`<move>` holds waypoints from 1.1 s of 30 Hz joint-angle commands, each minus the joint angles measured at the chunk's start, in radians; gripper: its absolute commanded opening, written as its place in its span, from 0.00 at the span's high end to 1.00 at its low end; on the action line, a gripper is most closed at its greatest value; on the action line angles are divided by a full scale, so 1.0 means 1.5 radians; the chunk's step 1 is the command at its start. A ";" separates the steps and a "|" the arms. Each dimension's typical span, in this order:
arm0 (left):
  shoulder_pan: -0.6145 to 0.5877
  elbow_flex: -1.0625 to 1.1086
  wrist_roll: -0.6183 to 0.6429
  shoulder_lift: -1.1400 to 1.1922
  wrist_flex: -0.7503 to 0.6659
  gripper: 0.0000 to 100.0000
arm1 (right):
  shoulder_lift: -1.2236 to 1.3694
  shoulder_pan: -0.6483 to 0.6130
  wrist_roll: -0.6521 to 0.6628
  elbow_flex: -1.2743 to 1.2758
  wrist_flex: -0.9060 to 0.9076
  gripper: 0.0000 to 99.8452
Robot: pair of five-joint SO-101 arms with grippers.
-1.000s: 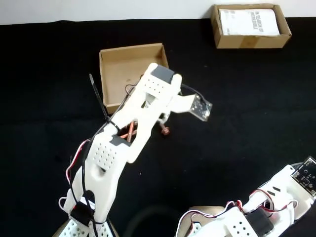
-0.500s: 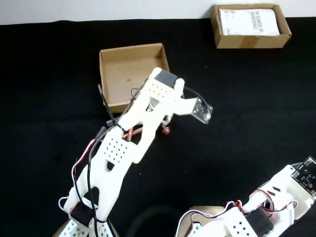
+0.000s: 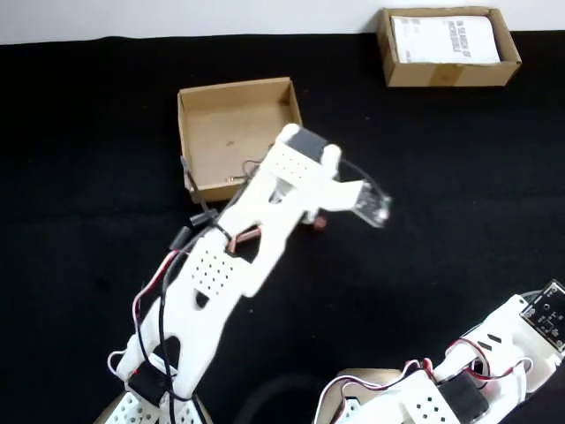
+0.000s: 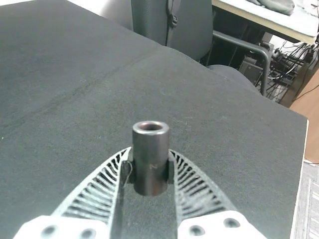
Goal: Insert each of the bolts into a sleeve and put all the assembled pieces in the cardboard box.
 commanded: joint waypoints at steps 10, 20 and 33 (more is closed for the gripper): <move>0.081 -0.006 0.681 -0.353 0.008 0.99 | -0.011 -0.282 -0.126 0.014 0.046 0.99; 0.060 0.064 1.163 -0.552 0.011 0.99 | -0.011 -0.554 -0.219 -0.018 0.047 0.99; 0.067 0.377 1.156 -0.994 0.007 0.99 | -0.011 -0.806 -0.292 -0.111 0.193 0.99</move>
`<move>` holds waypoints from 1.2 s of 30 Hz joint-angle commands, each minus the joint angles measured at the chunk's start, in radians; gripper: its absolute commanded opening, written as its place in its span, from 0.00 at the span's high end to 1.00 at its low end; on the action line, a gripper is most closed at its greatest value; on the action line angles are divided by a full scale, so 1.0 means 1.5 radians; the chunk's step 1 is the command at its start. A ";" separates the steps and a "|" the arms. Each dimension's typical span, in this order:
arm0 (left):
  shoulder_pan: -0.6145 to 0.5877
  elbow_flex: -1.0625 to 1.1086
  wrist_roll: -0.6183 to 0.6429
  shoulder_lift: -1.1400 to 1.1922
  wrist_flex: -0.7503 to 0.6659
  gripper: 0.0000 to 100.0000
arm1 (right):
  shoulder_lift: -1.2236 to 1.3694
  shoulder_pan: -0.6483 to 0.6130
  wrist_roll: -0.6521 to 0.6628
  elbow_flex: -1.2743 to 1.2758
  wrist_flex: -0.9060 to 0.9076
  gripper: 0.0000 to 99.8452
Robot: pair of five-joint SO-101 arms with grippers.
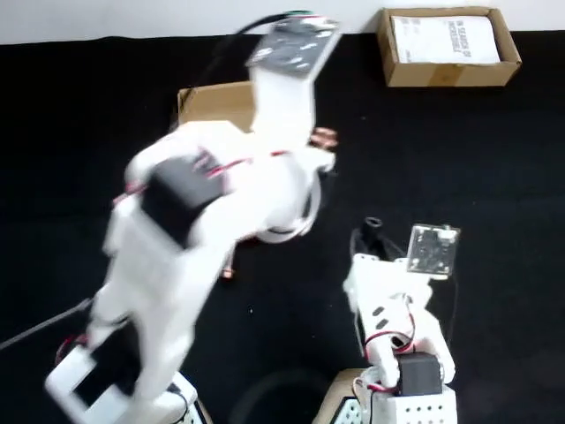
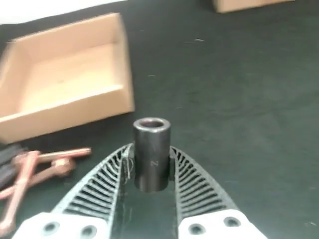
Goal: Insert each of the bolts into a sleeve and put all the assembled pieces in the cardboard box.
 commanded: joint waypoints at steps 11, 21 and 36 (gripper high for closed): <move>-0.087 0.695 -0.106 -0.590 -0.300 0.99 | -0.009 -0.127 0.078 -0.041 0.014 0.99; -0.037 1.126 -0.074 -0.648 -0.867 0.99 | -0.009 -0.129 0.076 0.059 -0.114 0.99; -0.024 0.998 0.006 -0.363 -0.992 0.99 | -0.009 -0.130 0.073 0.100 -0.192 0.99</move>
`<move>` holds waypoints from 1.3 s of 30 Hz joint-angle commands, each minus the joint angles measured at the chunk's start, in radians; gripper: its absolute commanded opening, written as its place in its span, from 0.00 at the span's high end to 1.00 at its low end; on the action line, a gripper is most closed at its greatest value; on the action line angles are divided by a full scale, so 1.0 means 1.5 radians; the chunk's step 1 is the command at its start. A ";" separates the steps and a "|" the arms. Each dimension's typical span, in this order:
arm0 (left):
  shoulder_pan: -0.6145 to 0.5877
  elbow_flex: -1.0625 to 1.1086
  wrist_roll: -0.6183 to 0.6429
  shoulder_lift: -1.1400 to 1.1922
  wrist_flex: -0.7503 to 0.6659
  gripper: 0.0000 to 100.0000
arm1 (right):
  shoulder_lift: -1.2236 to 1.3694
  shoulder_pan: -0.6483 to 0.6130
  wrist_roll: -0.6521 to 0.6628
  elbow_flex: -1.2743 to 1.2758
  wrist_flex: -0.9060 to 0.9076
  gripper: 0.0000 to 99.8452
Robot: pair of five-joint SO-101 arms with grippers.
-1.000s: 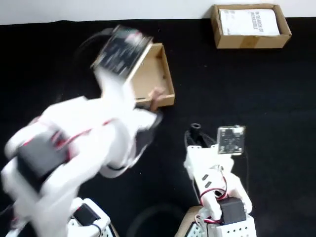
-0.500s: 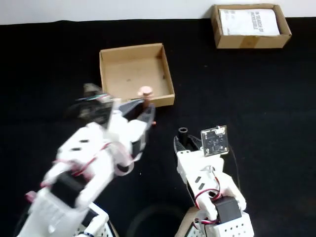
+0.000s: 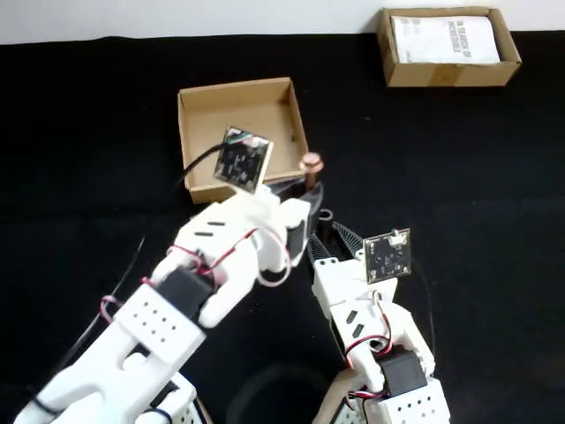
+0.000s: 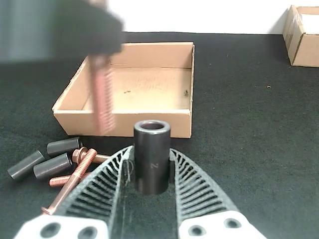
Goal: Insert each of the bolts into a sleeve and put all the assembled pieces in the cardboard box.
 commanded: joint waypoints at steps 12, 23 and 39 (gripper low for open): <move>0.021 -0.129 0.003 0.125 -0.053 0.99 | -0.010 -0.004 0.002 0.015 -0.016 0.99; 0.021 -0.079 0.004 0.120 -0.053 0.99 | -0.010 -0.002 0.005 0.014 -0.017 0.99; 0.071 -0.019 0.006 0.081 -0.024 0.99 | -0.010 -0.001 0.005 0.005 -0.018 0.99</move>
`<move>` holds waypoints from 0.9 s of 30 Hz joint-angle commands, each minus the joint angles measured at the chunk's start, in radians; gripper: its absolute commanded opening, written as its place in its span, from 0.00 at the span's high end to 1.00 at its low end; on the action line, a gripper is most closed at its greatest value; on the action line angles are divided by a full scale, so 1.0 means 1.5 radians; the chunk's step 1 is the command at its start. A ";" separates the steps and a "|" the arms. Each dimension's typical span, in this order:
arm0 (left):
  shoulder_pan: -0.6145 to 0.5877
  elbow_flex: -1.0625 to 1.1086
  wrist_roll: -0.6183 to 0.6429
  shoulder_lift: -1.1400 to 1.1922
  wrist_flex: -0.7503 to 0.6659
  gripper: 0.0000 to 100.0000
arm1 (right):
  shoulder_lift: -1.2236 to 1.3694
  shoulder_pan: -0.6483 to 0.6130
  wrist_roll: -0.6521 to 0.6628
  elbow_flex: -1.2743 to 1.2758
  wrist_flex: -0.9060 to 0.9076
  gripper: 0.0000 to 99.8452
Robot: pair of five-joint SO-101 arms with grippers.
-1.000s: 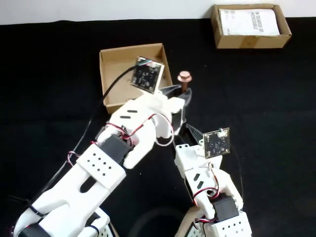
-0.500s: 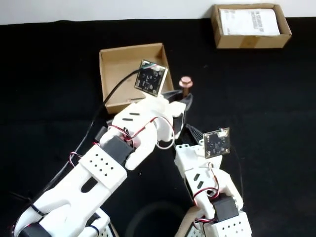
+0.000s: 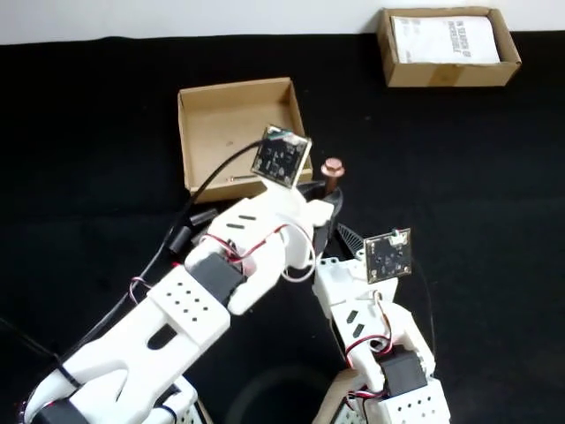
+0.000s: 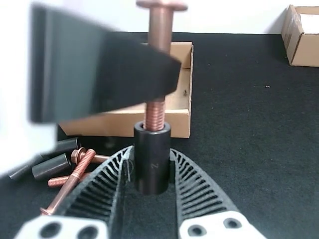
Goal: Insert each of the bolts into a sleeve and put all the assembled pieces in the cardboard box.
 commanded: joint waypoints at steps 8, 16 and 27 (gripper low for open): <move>0.021 0.044 0.002 -0.112 0.104 0.99 | -0.010 -0.003 0.005 -0.005 -0.016 0.99; -0.009 -0.008 0.005 -0.144 0.305 0.75 | -0.010 -0.003 0.005 -0.015 -0.015 0.99; -0.079 -0.192 0.001 -0.198 0.492 0.96 | -0.008 0.039 0.005 -0.066 -0.014 0.99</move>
